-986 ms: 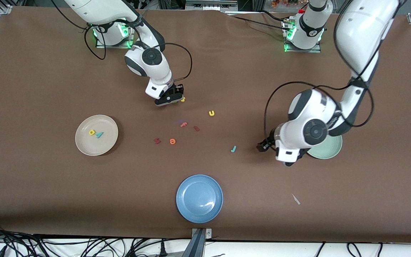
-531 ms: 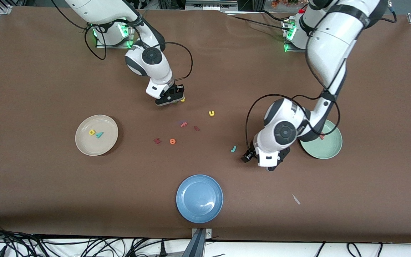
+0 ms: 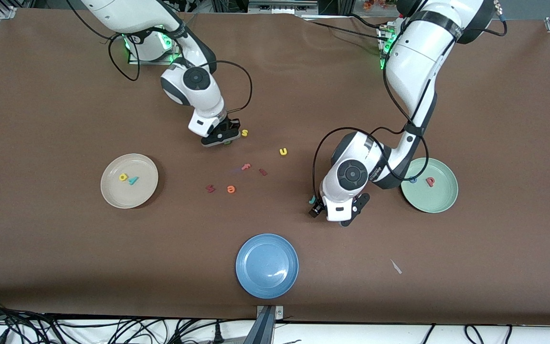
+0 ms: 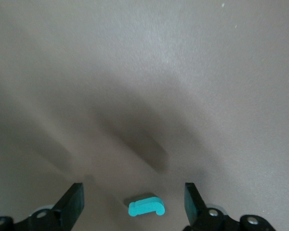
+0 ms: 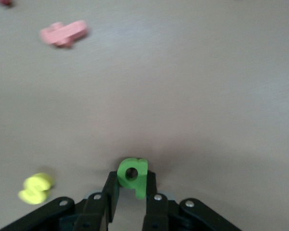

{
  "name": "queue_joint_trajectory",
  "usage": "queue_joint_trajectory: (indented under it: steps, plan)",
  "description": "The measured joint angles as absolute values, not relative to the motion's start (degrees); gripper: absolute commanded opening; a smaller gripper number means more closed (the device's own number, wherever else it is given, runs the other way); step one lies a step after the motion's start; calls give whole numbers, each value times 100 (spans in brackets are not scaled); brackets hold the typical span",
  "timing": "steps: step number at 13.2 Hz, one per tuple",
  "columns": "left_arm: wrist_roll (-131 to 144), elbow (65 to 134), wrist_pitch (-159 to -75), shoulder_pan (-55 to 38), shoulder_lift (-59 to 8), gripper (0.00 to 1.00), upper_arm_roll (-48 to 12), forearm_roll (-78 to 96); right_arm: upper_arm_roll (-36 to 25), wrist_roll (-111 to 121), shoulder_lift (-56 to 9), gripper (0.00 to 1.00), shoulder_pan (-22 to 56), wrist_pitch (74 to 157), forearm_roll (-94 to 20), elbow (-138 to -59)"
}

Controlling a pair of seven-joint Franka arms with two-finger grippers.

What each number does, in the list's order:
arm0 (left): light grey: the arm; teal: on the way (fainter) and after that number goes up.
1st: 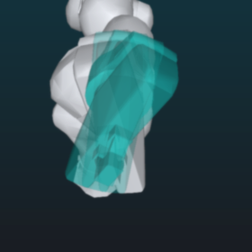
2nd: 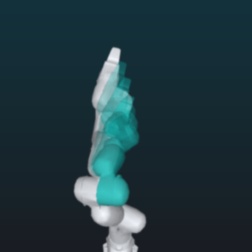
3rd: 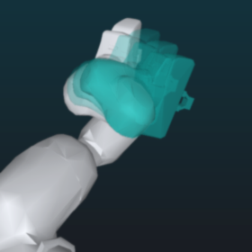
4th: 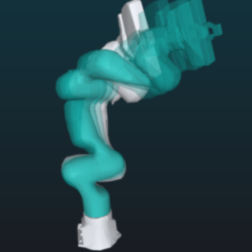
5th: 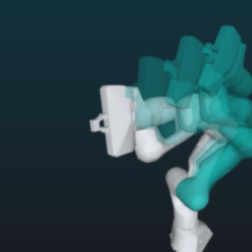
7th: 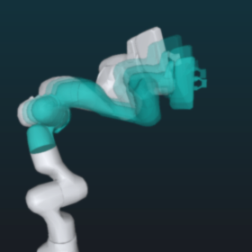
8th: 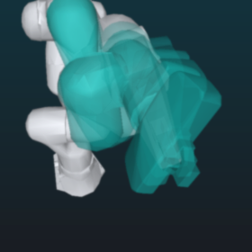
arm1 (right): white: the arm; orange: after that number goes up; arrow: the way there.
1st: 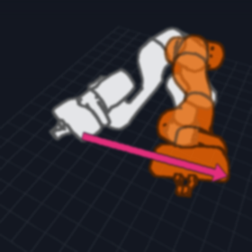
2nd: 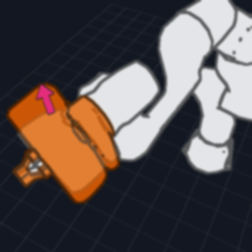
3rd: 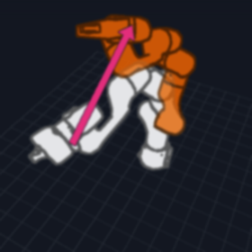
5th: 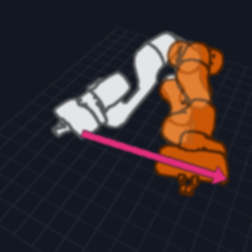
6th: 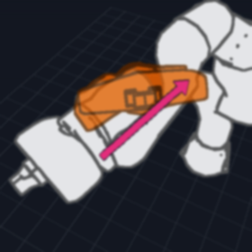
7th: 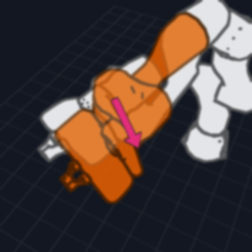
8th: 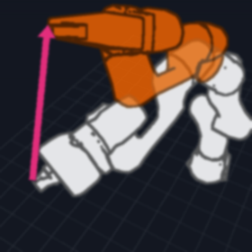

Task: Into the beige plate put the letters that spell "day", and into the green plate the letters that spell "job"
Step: 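Place the green letter on the white plate while the left gripper grasps the cyan letter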

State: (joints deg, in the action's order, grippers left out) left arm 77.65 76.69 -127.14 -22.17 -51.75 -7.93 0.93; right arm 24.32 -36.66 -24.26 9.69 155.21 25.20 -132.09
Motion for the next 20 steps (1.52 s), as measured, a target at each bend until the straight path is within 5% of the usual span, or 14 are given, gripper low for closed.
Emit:
queue_joint_trajectory:
  steps: [5,8,12,17,20]
  plan:
    - [7765,7566,-12715,-2289,-5311,78,-793,459,2503,-1978,-1659,26,-287,14433,2520,-13168]
    - [7780,7557,-12715,-2368,-5332,66,-794,459,2507,-530,-1404,29,-1041,14170,2497,-13055]
    - [7782,7544,-12715,-2368,-5374,59,-782,459,2368,484,-1441,65,-1494,14124,2306,-12908]
    - [7788,7523,-12715,-2368,-5375,45,-782,459,2353,533,-1476,98,-1485,14124,2085,-12901]
    - [7790,7505,-12715,-2368,-5374,27,-782,460,2255,549,-1491,98,-1486,14118,1966,-12770]
